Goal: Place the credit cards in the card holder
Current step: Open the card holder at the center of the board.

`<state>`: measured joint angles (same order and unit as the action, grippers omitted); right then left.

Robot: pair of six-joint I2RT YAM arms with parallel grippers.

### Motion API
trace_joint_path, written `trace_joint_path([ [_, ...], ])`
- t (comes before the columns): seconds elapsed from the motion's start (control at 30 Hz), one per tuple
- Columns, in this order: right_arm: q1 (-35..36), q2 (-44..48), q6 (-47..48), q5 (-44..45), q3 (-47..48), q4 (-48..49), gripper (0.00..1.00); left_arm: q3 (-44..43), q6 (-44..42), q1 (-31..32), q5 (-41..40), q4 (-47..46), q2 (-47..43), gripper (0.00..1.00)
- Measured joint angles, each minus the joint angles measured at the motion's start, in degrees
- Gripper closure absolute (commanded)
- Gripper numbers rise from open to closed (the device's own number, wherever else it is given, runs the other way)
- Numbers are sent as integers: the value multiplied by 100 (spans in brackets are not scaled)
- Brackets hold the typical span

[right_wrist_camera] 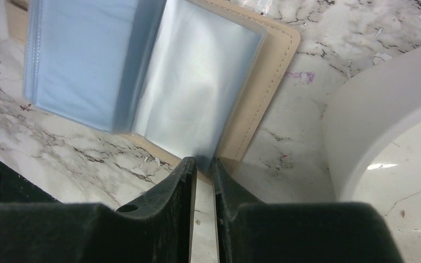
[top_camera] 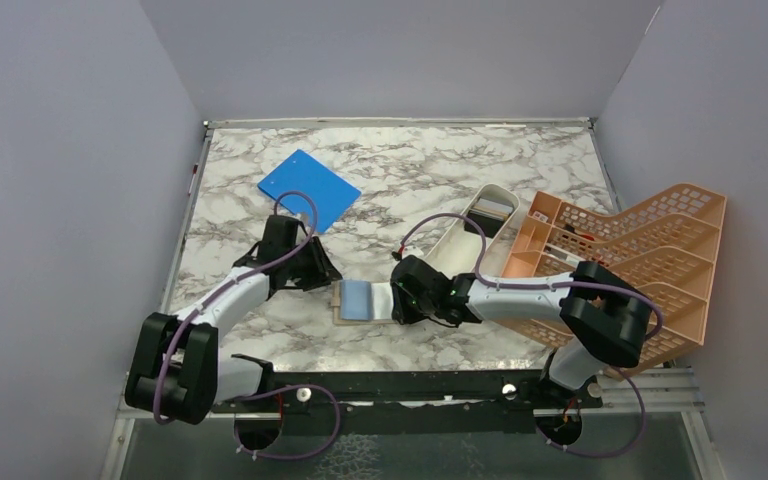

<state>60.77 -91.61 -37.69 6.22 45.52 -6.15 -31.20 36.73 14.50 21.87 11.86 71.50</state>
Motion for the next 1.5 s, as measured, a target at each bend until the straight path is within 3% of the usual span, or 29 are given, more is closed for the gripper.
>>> trace_joint_path([
  [0.17, 0, -11, -17, 17, 0, 7, 78, -422, -260, 0, -452, 422, -205, 57],
  [0.3, 0, -11, -22, 17, 0, 7, 78, -479, -382, 15, -474, 525, -507, 64],
  [0.4, 0, -11, -22, 17, 0, 7, 78, -400, -398, 92, -297, 459, -710, 71],
  [0.63, 0, -4, -20, 7, 35, -33, 76, 44, -326, 278, 173, 50, -605, 75],
  [0.97, 0, 601, 181, -107, 638, -155, 67, 192, -160, 278, 273, -17, -269, 61],
  [1.27, -98, 704, 586, 188, 1320, -505, 58, -179, -302, 278, -4, 391, -273, 58],
  [1.5, -1075, 914, 1228, 470, 1508, -793, 57, -887, -863, 278, -177, 776, -459, 60],
])
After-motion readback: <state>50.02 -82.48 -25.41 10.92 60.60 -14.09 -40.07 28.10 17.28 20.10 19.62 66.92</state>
